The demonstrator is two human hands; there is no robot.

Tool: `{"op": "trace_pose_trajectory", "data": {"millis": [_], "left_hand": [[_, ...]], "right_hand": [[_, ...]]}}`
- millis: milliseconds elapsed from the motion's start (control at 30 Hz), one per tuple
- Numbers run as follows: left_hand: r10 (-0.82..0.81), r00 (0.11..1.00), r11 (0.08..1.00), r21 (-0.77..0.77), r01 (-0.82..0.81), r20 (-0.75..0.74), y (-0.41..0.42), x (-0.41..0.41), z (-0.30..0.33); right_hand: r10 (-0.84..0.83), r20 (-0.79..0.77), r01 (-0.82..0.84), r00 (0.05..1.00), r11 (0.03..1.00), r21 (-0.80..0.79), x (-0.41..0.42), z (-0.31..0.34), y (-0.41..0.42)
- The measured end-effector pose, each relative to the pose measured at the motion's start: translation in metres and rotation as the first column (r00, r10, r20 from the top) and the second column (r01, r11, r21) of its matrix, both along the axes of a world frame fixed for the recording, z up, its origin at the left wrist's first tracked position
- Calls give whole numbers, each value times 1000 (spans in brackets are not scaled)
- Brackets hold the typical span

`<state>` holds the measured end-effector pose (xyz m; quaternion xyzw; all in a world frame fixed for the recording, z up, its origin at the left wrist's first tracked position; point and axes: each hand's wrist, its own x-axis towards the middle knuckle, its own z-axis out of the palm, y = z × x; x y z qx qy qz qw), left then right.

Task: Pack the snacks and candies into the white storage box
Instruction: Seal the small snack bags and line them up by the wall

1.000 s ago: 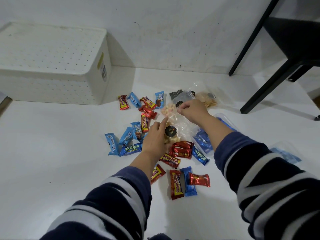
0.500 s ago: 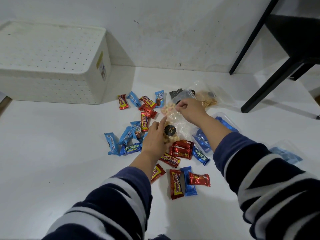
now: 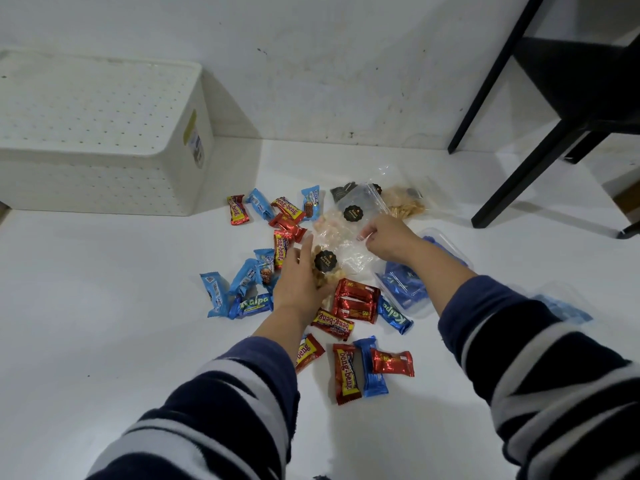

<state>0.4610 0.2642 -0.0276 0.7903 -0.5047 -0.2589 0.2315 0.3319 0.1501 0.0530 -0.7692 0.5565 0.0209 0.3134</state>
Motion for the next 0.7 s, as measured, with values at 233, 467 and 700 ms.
{"op": "trace_pose_trajectory", "data": {"millis": [233, 467, 700], "left_hand": [[85, 982, 977, -208, -49, 167, -13, -7, 16], [191, 901, 948, -167, -273, -389, -38, -21, 43], [266, 805, 927, -89, -365, -530, -43, -18, 38]], "right_hand": [[-48, 120, 53, 992, 998, -38, 0, -11, 7], [-12, 300, 51, 954, 991, -124, 0, -8, 18], [-106, 438, 131, 893, 991, -28, -1, -11, 25]]}}
